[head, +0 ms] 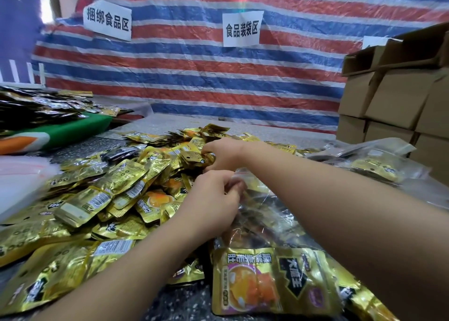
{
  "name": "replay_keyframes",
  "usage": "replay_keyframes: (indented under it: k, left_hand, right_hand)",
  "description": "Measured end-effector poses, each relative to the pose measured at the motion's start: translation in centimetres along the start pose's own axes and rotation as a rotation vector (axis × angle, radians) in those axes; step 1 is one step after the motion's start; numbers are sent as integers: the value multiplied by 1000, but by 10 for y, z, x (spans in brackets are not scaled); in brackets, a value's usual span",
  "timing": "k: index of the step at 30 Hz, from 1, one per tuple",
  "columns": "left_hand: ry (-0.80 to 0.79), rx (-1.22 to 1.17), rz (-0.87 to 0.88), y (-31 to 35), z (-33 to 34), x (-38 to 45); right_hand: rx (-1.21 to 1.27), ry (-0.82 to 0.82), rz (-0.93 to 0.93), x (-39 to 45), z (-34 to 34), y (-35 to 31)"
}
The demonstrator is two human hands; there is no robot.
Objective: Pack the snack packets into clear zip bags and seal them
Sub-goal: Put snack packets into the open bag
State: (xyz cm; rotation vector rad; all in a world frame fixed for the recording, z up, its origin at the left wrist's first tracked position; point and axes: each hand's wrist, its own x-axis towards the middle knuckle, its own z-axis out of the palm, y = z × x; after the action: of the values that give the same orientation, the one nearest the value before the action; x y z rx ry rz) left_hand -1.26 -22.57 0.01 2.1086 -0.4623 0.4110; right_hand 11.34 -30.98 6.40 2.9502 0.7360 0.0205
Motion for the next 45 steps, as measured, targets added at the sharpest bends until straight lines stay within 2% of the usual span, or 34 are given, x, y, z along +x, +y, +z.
replay_keyframes:
  k: [3, 5, 7, 13, 17, 19, 22, 25, 30, 34, 38, 42, 45]
  left_hand:
    - [13, 21, -7, -2, 0, 0]
    - [7, 15, -10, -2, 1, 0]
    - [-3, -15, -15, -1, 2, 0]
    - [60, -180, -61, 2, -3, 0]
    - [117, -436, -140, 14, -6, -2]
    - [130, -457, -160, 17, -7, -2]
    - [95, -536, -174, 19, -8, -4]
    - [39, -490, -117, 21, -7, -7]
    - [-6, -354, -25, 25, -2, -8]
    - [-50, -380, 50, 29, -6, -11]
    - [-47, -382, 89, 31, -6, -12]
    - [-50, -368, 132, 30, -8, -13]
    - [-51, -352, 153, 30, -9, -12]
  right_hand:
    - [-26, 90, 29, 2, 8, -6]
    - [-36, 214, 51, 2, 12, -6]
    - [90, 339, 89, -2, 12, -2]
    - [1055, 634, 120, -45, -21, 26]
    - [1843, 657, -35, -108, -31, 50]
    - [2022, 684, -44, -141, -28, 58]
    - [2148, 713, -40, -181, -18, 64]
    - [2280, 771, -18, -207, -4, 67]
    - [2334, 843, 8, -217, 7, 71]
    - [2303, 784, -68, -217, 12, 72]
    - [2075, 667, -187, -218, 17, 76]
    - [1788, 739, -291, -215, 23, 77]
    - [1508, 802, -271, -216, 23, 74]
